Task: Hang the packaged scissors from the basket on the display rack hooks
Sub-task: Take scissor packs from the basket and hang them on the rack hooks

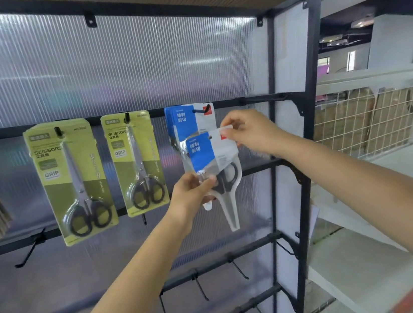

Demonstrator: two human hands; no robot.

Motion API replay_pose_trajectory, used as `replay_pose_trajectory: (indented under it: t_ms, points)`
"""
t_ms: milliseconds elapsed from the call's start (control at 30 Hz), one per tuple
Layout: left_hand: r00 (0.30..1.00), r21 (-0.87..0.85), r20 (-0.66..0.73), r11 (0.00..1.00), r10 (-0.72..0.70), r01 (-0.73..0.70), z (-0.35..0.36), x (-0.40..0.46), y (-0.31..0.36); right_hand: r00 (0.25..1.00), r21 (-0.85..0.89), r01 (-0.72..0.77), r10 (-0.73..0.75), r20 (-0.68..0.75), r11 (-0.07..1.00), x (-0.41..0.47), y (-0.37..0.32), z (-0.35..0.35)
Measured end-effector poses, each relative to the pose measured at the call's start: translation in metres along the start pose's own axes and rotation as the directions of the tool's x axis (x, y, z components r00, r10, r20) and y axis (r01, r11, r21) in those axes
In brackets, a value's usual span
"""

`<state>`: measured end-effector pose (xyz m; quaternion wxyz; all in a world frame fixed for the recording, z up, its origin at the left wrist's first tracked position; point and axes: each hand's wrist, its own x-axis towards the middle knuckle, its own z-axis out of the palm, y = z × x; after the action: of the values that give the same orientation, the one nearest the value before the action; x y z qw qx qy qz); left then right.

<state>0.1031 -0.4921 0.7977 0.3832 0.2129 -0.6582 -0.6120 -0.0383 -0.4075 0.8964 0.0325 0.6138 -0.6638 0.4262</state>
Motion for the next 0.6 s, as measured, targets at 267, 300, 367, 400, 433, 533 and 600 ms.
replay_pose_trajectory:
  t_ms: [267, 300, 367, 400, 433, 533, 600]
  points:
    - [0.993, -0.077, -0.079, 0.993, 0.088, -0.094, 0.005, 0.007, 0.027, 0.988, 0.024, 0.019, -0.015, -0.154, 1.000, 0.014, -0.019, -0.018]
    - [0.992, -0.078, -0.086, 0.992, 0.091, -0.098, 0.006, 0.008, 0.029, 0.986, 0.029, 0.010, -0.006, -0.166, 1.000, 0.015, -0.020, -0.019]
    - [0.991, -0.069, -0.095, 0.992, 0.096, -0.103, 0.007, 0.009, 0.033, 0.982, 0.037, -0.005, 0.012, -0.186, 0.999, 0.018, -0.021, -0.020]
    - [0.990, -0.069, -0.100, 0.992, 0.098, -0.105, 0.008, 0.009, 0.034, 0.981, 0.040, -0.014, 0.022, -0.193, 0.999, 0.020, -0.021, -0.019]
    - [0.989, -0.071, -0.105, 0.992, 0.100, -0.108, 0.008, 0.010, 0.035, 0.979, 0.044, -0.025, 0.033, -0.201, 0.999, 0.021, -0.021, -0.019]
    - [0.988, -0.054, -0.113, 0.992, 0.105, -0.112, 0.009, 0.011, 0.038, 0.975, 0.081, -0.050, 0.067, -0.214, 0.995, 0.026, -0.020, -0.018]
    - [0.988, -0.043, -0.113, 0.993, 0.107, -0.112, 0.008, 0.012, 0.038, 0.974, 0.095, -0.063, 0.082, -0.210, 0.993, 0.030, -0.020, -0.017]
